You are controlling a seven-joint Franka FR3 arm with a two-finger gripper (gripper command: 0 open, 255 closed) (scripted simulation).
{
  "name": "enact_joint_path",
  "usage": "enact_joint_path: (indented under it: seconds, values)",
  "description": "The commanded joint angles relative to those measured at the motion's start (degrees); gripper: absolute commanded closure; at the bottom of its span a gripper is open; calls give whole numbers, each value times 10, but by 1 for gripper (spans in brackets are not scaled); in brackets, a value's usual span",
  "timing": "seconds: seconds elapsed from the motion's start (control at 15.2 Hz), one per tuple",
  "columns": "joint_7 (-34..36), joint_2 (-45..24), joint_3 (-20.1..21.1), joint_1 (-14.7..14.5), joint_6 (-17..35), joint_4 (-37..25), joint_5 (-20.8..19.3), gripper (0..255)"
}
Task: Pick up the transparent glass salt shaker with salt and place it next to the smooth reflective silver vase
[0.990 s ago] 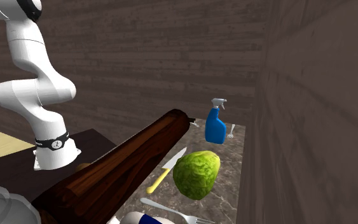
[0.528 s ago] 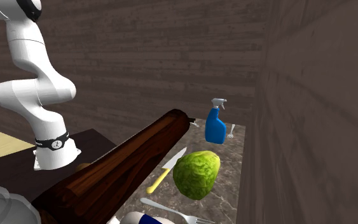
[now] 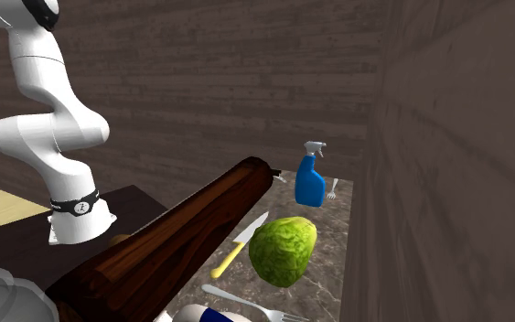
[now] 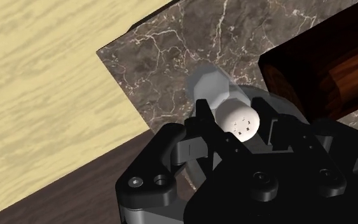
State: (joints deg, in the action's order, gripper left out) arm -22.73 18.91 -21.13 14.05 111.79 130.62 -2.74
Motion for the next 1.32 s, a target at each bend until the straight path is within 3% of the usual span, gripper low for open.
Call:
enact_joint_path:
  seconds: [0.0, 1.25]
  values:
    - [-1, -3, -1, 0, 16, 13, 1, 255]
    - [-28, -72, -20, -5, 172, 104, 22, 255]
